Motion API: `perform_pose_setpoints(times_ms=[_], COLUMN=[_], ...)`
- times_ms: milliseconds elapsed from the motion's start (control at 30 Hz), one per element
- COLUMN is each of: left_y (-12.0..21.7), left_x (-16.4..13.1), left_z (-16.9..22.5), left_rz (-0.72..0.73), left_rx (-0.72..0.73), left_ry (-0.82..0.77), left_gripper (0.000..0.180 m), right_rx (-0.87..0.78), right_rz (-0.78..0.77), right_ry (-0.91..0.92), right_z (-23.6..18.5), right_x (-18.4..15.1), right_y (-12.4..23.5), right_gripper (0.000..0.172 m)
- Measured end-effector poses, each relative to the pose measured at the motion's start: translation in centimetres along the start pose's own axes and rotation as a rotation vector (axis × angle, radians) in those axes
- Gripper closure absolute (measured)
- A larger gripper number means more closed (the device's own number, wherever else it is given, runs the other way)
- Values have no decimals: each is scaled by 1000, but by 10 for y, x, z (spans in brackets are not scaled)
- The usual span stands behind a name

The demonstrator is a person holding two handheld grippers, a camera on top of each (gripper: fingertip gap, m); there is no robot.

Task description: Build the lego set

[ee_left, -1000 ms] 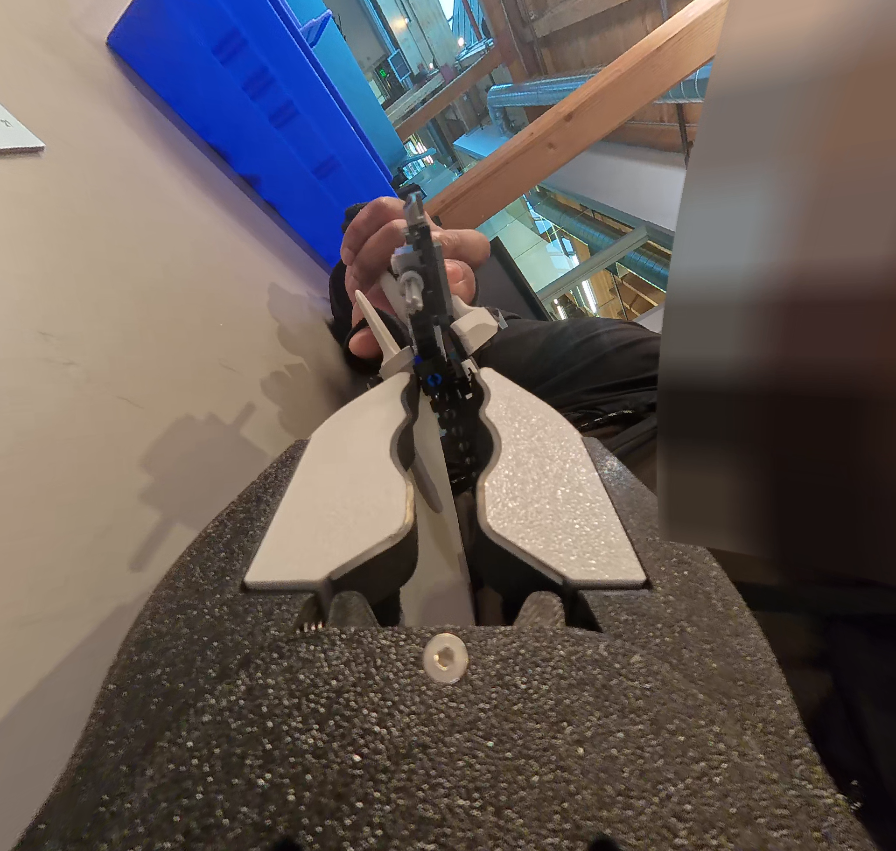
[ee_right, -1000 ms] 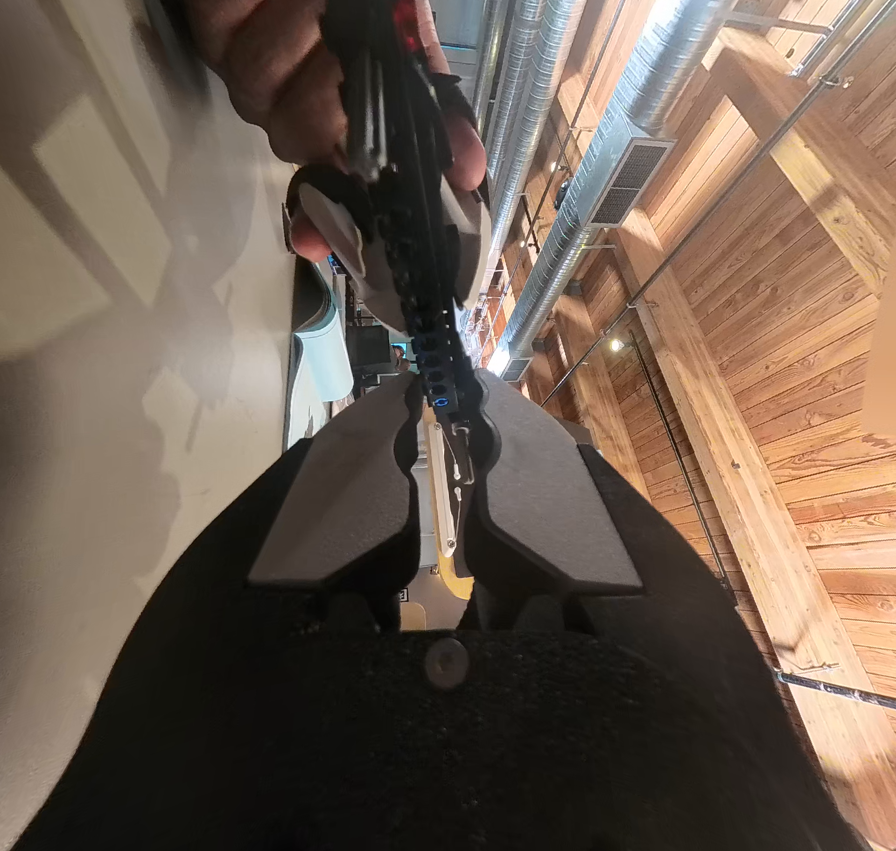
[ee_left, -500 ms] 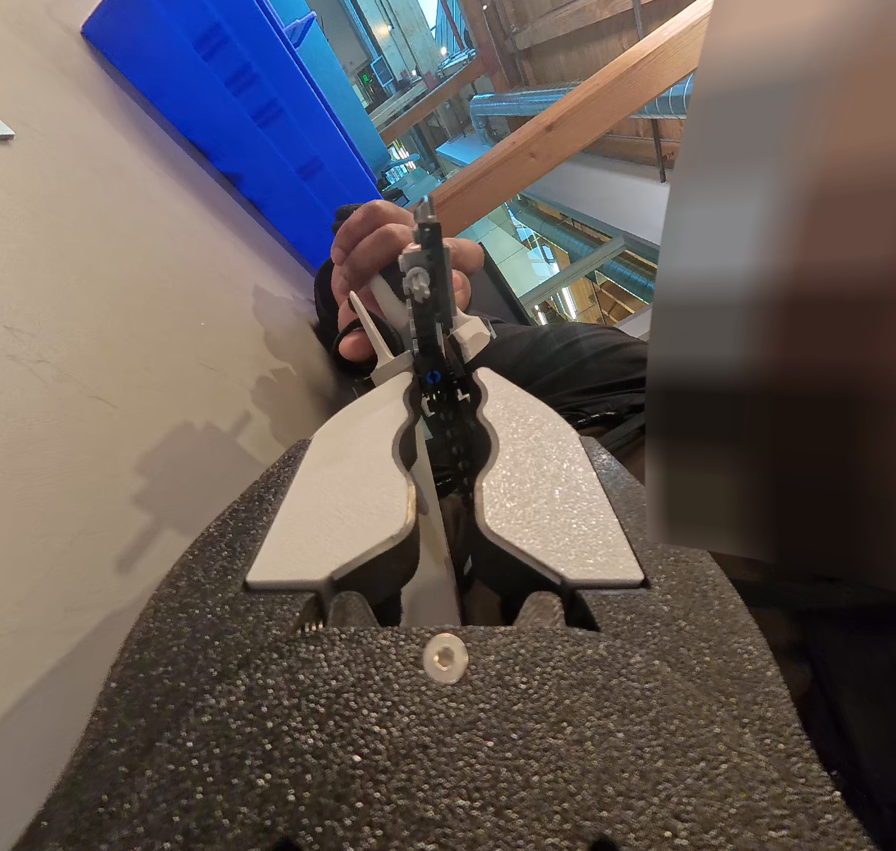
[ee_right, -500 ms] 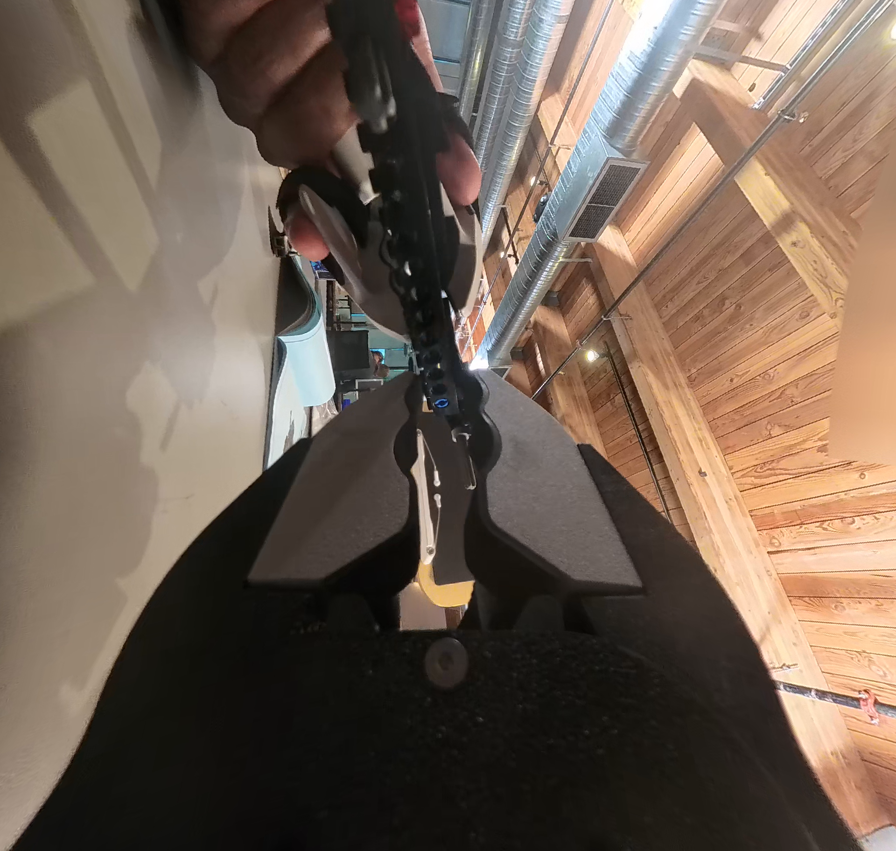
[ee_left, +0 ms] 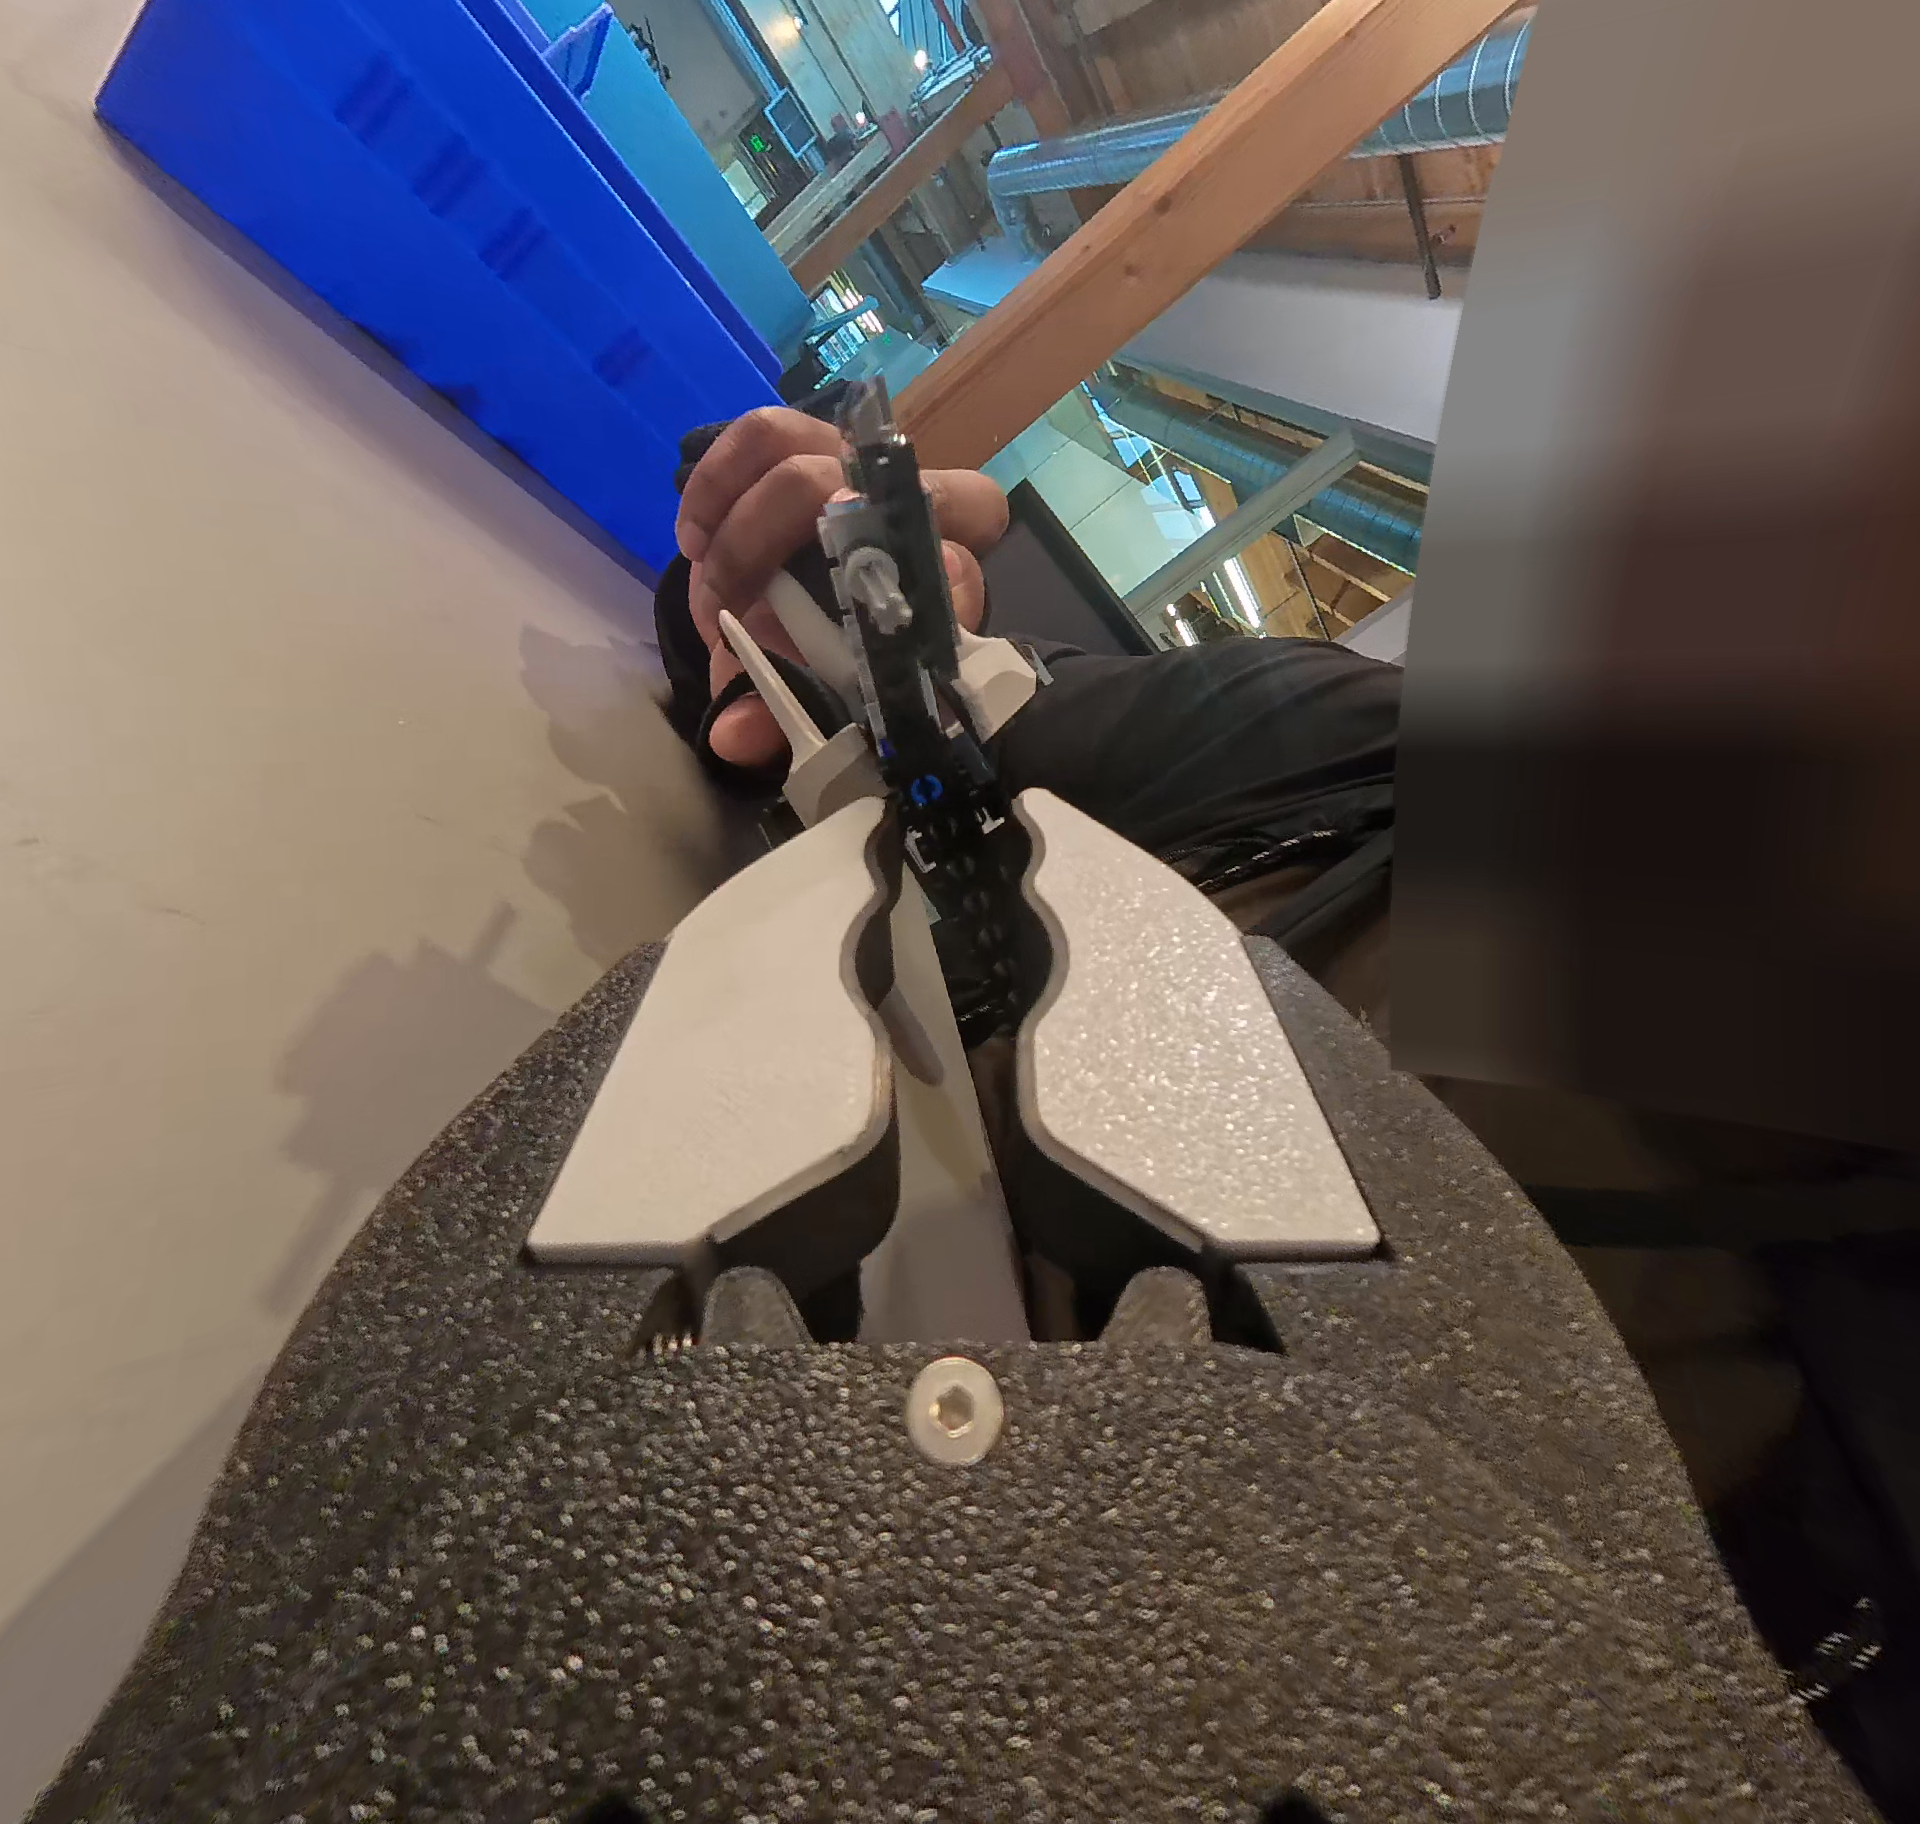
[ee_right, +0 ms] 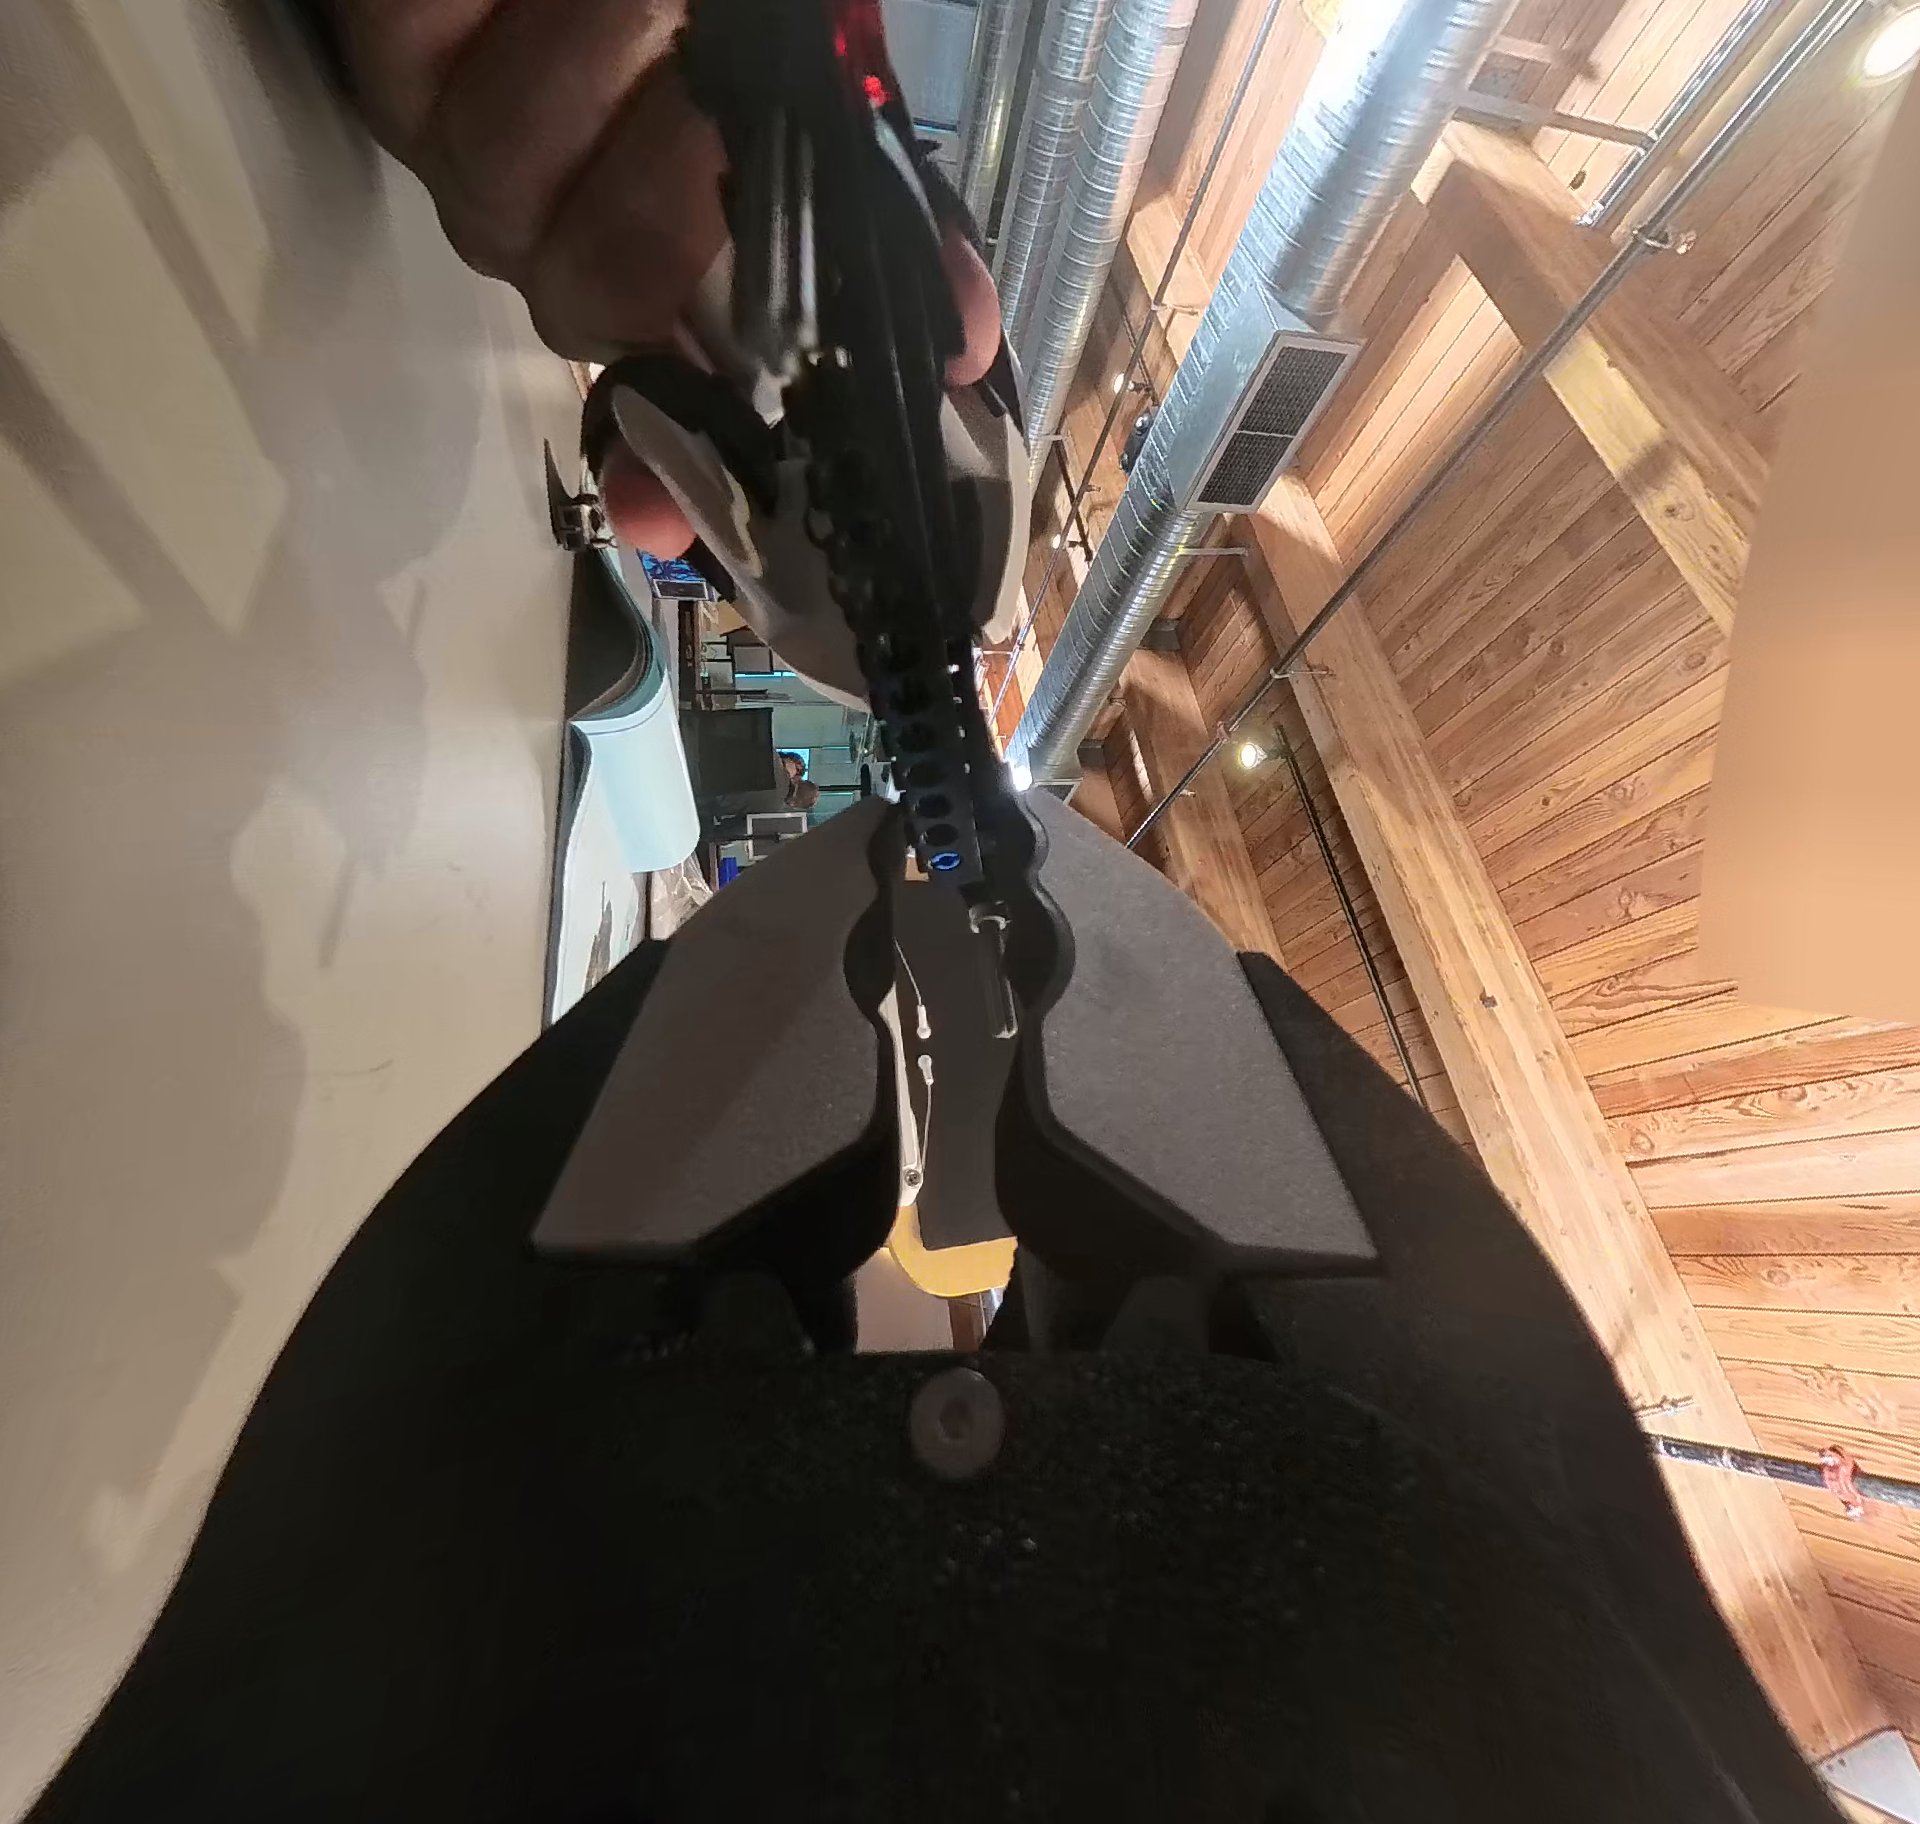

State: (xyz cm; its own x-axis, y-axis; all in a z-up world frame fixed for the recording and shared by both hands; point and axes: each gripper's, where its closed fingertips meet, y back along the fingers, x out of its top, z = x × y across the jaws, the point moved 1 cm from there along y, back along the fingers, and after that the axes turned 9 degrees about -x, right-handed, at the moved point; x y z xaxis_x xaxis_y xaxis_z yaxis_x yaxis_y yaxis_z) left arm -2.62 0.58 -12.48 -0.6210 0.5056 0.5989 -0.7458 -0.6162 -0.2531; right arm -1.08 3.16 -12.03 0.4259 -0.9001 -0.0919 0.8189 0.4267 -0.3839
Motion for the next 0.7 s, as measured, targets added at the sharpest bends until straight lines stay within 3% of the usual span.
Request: perform_pose_setpoints(times_ms=[700], left_y=[-1], left_x=[0], left_z=[1], left_rz=[7], left_rx=[-18], left_ry=[15], left_gripper=[163], right_rx=[-16], right_rz=[11], right_ry=[14], right_z=[1], right_x=[1], right_y=[-1], right_gripper=[157])
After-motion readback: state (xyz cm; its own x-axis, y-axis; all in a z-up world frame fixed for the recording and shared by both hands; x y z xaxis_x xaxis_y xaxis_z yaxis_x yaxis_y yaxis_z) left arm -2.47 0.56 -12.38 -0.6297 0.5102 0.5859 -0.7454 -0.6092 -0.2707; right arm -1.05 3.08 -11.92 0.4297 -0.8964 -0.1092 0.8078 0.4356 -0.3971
